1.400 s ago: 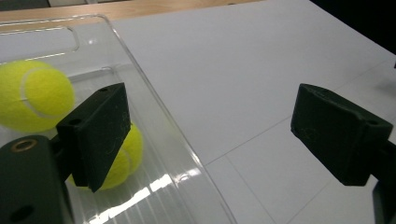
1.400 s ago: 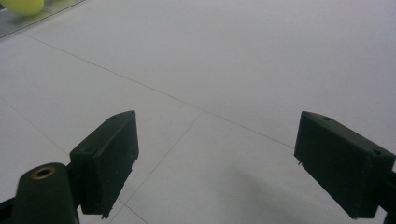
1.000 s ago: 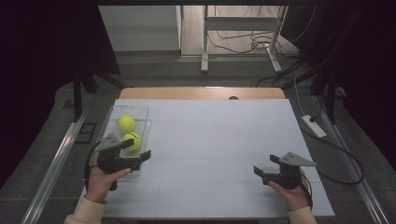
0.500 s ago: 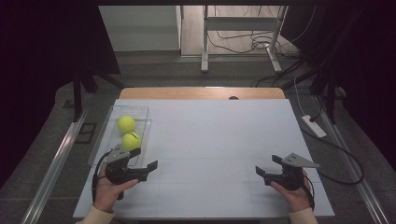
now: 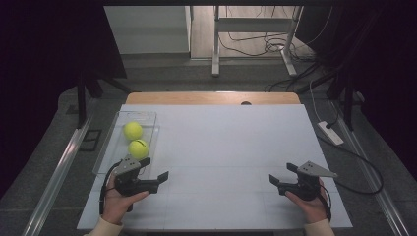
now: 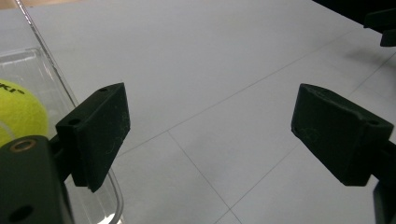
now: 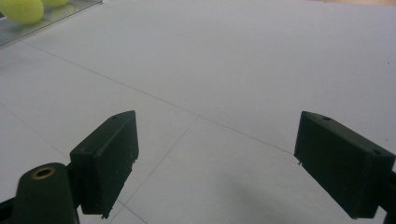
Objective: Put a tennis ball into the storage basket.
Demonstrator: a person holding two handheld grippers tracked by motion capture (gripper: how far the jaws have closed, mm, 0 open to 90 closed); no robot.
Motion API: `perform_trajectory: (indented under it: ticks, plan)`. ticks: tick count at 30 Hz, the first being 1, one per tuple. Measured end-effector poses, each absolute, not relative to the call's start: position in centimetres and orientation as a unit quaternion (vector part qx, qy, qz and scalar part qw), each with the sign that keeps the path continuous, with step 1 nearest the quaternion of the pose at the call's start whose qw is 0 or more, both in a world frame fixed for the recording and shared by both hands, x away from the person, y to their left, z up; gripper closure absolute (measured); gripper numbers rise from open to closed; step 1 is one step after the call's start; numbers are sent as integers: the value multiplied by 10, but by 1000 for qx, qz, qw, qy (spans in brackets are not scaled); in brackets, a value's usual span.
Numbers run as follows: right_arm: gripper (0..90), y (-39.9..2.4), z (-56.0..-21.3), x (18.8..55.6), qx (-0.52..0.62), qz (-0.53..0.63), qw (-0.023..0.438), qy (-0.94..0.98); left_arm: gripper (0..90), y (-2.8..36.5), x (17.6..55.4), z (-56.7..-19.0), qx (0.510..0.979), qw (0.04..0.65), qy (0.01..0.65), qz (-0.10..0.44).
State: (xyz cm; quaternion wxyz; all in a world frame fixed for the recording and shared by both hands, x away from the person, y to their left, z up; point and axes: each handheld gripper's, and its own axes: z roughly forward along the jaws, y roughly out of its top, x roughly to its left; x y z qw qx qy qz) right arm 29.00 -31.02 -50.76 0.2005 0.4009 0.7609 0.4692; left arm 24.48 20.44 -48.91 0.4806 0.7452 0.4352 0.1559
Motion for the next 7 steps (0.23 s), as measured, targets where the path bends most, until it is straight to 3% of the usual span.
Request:
perform_trajectory:
  ticks: [7]
  plan:
    - [136,-310,-506,289,401,471,201,760,127,204,244,-489,746,479,435,157]
